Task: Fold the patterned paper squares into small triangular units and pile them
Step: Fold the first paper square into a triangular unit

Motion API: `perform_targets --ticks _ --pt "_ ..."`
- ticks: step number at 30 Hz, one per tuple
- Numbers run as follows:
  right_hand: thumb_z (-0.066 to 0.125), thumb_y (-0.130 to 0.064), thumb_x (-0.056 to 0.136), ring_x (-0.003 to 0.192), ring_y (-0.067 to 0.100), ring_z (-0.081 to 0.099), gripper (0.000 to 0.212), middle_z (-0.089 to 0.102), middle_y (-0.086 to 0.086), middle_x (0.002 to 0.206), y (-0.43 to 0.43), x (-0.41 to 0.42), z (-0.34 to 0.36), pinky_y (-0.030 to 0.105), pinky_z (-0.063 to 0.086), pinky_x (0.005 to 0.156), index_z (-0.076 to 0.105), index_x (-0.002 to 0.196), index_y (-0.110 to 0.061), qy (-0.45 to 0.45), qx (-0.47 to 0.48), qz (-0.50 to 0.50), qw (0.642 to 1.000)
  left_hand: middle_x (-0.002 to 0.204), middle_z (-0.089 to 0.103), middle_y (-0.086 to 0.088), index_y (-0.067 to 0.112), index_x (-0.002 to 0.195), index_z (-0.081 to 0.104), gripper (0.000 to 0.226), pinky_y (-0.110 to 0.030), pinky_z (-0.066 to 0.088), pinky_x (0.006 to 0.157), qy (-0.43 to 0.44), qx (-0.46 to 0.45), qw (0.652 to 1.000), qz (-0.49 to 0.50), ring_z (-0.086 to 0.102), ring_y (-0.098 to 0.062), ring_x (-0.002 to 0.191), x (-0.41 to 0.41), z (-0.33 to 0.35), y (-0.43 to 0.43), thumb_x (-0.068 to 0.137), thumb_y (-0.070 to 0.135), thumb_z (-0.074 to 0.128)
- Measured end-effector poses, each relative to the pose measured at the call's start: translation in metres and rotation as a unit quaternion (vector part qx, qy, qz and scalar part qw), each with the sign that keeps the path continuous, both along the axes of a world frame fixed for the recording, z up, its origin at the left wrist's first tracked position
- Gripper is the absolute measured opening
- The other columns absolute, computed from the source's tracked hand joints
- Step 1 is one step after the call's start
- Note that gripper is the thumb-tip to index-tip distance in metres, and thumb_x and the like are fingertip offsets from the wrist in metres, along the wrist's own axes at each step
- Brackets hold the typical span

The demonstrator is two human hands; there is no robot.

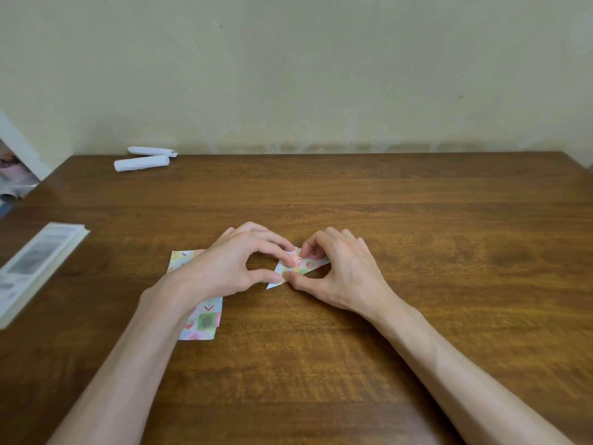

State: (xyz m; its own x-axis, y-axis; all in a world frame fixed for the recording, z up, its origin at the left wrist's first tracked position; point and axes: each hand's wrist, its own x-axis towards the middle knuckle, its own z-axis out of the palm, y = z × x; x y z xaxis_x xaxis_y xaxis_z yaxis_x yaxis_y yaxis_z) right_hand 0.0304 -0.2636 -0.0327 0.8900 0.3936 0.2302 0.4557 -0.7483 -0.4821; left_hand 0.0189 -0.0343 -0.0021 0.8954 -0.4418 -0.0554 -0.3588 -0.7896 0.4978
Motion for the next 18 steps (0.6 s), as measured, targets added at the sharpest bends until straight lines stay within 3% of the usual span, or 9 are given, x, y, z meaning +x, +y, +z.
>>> perform_targets --ticks 8,13,18 --pt "0.051 -0.087 0.064 0.095 0.009 0.045 0.057 0.052 -0.02 0.097 0.007 -0.005 0.002 0.032 0.035 0.088 0.05 0.094 -0.038 0.005 -0.033 -0.016 0.999 0.138 0.048 0.045 0.059 0.117 0.068 0.035 -0.042 0.025 0.118 0.023 0.006 1.0 -0.004 0.029 0.003 0.14 -0.003 0.003 0.003 0.087 0.043 0.078" --pt "0.057 -0.086 0.066 0.095 0.009 0.045 0.055 0.051 -0.02 0.098 0.006 -0.005 0.002 0.032 0.034 0.088 0.05 0.095 -0.039 0.014 -0.035 -0.016 0.999 0.143 0.04 0.047 0.069 0.118 0.06 0.042 -0.054 0.027 0.119 0.062 0.022 0.998 0.0 0.026 -0.004 0.144 -0.005 0.007 0.005 0.089 0.045 0.077" --pt "0.049 -0.089 0.064 0.096 0.012 0.042 0.06 0.047 -0.018 0.099 0.01 -0.009 0.003 0.035 0.036 0.09 0.046 0.096 -0.038 0.013 -0.056 -0.027 0.998 0.141 0.03 0.055 0.071 0.122 0.056 0.048 -0.044 0.023 0.119 0.099 0.032 0.995 0.01 0.021 -0.002 0.141 -0.009 0.015 0.004 0.091 0.04 0.075"
